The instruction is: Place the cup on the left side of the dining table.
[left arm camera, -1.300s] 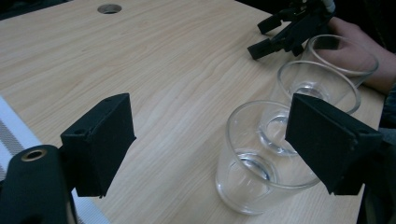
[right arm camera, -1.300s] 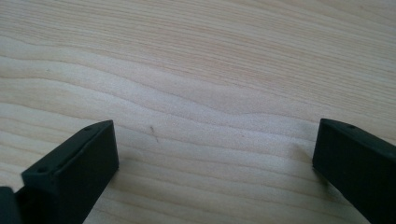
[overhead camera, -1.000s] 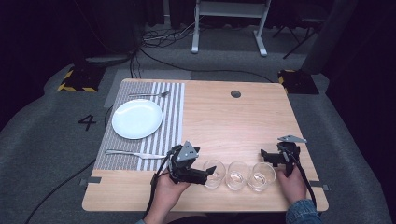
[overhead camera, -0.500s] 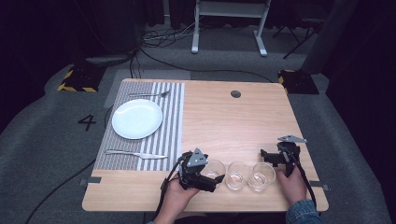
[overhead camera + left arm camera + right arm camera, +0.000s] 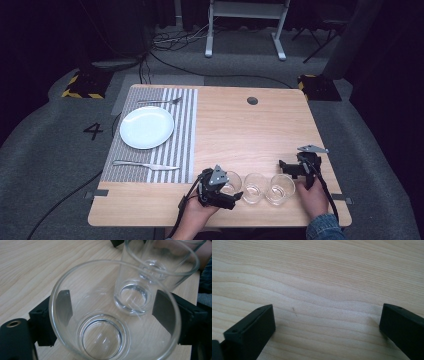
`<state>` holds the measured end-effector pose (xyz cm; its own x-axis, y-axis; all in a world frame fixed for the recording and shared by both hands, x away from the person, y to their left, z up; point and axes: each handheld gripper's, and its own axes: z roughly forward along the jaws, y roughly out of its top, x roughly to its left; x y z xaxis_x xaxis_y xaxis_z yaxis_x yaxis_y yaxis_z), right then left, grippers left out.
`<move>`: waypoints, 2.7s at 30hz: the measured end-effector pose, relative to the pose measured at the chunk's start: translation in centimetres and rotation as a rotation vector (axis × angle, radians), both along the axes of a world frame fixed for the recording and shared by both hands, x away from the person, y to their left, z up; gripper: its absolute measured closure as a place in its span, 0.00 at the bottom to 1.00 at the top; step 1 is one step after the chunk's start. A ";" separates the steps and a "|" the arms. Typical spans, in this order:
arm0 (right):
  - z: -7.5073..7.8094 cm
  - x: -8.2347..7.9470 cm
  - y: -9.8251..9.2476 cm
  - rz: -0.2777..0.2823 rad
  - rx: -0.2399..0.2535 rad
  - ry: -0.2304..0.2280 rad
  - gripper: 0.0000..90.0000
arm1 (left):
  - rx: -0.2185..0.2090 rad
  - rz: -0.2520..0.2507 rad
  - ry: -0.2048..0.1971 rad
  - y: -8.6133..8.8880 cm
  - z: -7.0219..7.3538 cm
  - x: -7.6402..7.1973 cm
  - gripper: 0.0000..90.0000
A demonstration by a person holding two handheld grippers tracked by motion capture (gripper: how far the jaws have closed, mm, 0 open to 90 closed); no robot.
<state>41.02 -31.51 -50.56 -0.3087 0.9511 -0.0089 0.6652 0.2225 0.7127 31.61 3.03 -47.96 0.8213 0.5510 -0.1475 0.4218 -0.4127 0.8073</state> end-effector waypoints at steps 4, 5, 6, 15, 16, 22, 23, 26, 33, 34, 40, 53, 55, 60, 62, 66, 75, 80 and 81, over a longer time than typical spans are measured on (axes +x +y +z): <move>0.0 0.0 0.0 0.000 0.000 0.000 0.01 | 0.001 -0.002 -0.022 0.2 -0.2 -0.1 0.18; 0.0 0.0 0.0 0.000 0.000 0.000 0.01 | 0.001 -0.002 -0.022 0.2 -0.2 -0.1 0.19; 0.0 0.0 0.0 0.000 0.000 0.000 0.01 | 0.008 0.002 -0.029 0.1 -0.2 -0.2 0.19; 0.0 0.0 0.0 0.000 0.000 0.000 0.01 | 0.028 0.006 -0.063 0.0 -0.3 -0.4 0.21; 0.0 0.0 0.0 0.000 0.000 0.000 0.01 | 0.027 0.007 -0.064 0.0 -0.3 -0.4 0.21; 0.0 0.0 0.0 0.000 0.000 0.000 0.01 | 0.039 0.023 -0.062 0.0 -0.2 -0.5 0.21; 0.0 0.0 0.0 0.000 0.000 0.000 0.01 | 0.039 0.025 -0.060 0.0 -0.1 -0.5 0.21; 0.0 0.0 0.0 0.000 0.000 0.000 0.01 | 0.042 0.026 -0.040 0.1 0.1 -0.4 0.21; 0.0 0.0 0.0 0.000 -0.001 0.000 0.01 | 0.042 0.018 -0.025 0.4 1.2 -0.4 0.21; 0.0 0.0 0.0 0.000 0.000 0.000 0.01 | 0.040 0.019 -0.028 0.5 1.6 -0.5 0.21; 0.0 0.0 0.0 0.000 0.000 0.000 0.01 | 0.031 0.018 -0.038 1.0 2.9 -0.6 0.21; 0.0 0.0 0.0 0.000 -0.001 0.000 0.01 | 0.000 0.050 -0.073 3.4 5.2 -0.3 0.21; 0.0 0.0 0.0 0.000 0.000 0.000 0.01 | -0.003 0.054 -0.078 3.7 5.4 -0.3 0.21; 0.0 0.0 0.0 0.000 -0.001 0.000 0.01 | -0.018 0.090 -0.087 4.9 6.3 0.0 0.21; 0.0 0.0 0.0 0.000 -0.001 0.000 0.01 | -0.023 0.104 -0.092 5.4 6.6 0.2 0.21; 0.0 0.0 0.0 0.000 -0.001 0.000 0.01 | -0.038 0.139 -0.092 6.4 7.0 0.5 0.21; 0.0 0.0 0.0 0.000 0.000 0.000 0.01 | -0.041 0.217 -0.088 8.8 7.7 1.4 0.21; 0.0 0.0 0.0 0.000 0.000 0.000 0.00 | -0.049 0.257 -0.086 10.3 8.0 1.8 0.21; 0.0 0.0 0.0 0.000 -0.001 0.000 0.01 | -0.055 0.271 -0.086 10.6 8.1 2.0 0.21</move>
<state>41.02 -31.51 -50.56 -0.3088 0.9511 -0.0094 0.6652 0.2230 0.7126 33.56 13.68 -39.89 0.6563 0.7450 -0.1195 0.4396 -0.2489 0.8630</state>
